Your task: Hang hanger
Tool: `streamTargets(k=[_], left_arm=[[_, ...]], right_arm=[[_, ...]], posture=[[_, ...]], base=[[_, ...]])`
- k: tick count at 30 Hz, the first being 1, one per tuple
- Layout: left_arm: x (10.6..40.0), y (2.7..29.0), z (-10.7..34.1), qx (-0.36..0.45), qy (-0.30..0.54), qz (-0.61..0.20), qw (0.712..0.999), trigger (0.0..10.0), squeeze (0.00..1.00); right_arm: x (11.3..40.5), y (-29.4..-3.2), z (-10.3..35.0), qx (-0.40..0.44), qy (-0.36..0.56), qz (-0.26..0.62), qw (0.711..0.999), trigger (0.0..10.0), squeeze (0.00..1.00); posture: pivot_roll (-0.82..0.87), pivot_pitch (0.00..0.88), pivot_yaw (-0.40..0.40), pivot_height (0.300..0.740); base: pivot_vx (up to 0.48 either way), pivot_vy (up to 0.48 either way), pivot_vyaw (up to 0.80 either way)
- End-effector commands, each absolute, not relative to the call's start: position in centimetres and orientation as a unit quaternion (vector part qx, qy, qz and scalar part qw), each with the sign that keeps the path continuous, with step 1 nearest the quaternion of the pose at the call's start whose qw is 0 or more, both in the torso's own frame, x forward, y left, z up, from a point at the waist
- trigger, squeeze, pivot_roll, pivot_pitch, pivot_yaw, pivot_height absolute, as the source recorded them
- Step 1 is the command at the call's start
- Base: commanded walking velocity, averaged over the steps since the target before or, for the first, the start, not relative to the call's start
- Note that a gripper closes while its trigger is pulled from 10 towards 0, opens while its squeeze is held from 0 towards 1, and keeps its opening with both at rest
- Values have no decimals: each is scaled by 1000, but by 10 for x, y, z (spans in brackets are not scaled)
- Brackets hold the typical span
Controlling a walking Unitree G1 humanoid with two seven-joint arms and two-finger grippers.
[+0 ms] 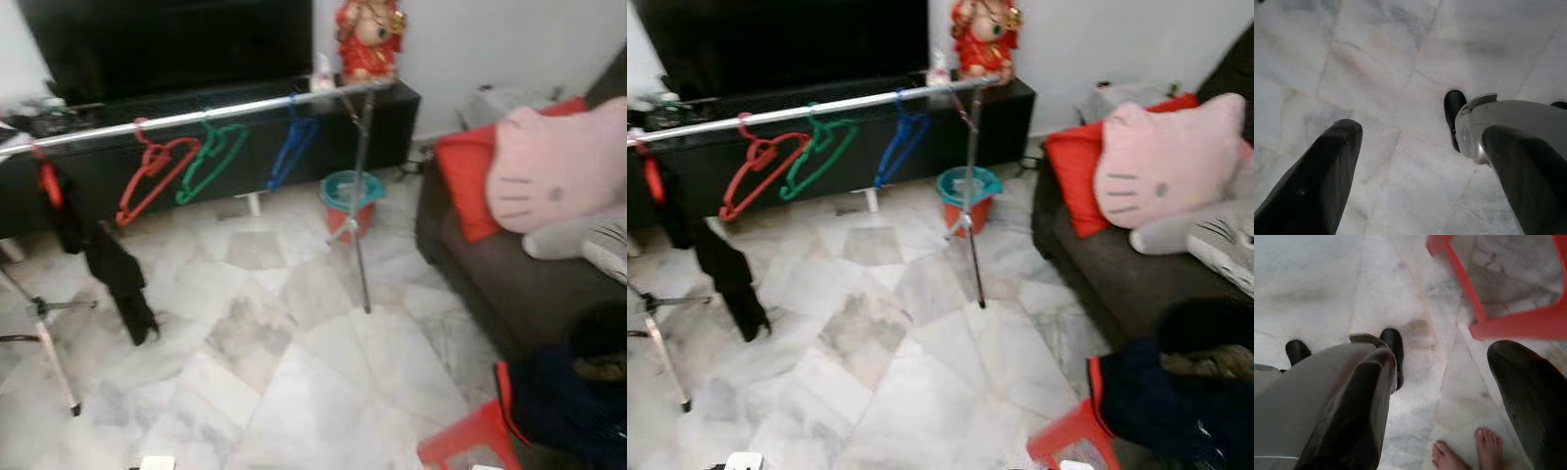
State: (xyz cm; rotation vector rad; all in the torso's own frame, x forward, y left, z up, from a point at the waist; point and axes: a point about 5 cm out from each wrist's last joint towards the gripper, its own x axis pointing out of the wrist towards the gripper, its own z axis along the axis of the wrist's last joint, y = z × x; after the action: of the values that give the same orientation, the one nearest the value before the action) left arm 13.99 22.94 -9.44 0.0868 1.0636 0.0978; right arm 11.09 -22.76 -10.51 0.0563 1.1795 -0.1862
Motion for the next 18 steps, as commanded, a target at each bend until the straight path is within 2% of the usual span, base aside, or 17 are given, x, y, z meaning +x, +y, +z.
streamTargets(k=[1,9,12,17,18], left_arm=[[139,231,-94,40,508,48,859,10000,0],[140,235,-93,38,507,52,859,10000,0],[141,236,-92,40,507,51,860,10000,0],[142,236,-92,39,507,52,860,10000,0],[142,235,-92,38,507,52,859,10000,0]], right_arm=[[111,-226,-105,25,557,-84,826,10000,0],[111,-226,-106,25,558,-84,825,10000,0],[111,-226,-105,25,558,-84,825,10000,0],[111,-226,-105,25,558,-83,825,10000,0],[111,-226,-105,25,558,-83,825,10000,0]], posture=[[51,0,13,740],[49,0,15,740],[50,0,15,740],[49,0,17,740],[49,0,17,740]], base=[[0,0,-781],[0,0,-781],[0,259,-781],[0,0,-781],[0,480,-781]])
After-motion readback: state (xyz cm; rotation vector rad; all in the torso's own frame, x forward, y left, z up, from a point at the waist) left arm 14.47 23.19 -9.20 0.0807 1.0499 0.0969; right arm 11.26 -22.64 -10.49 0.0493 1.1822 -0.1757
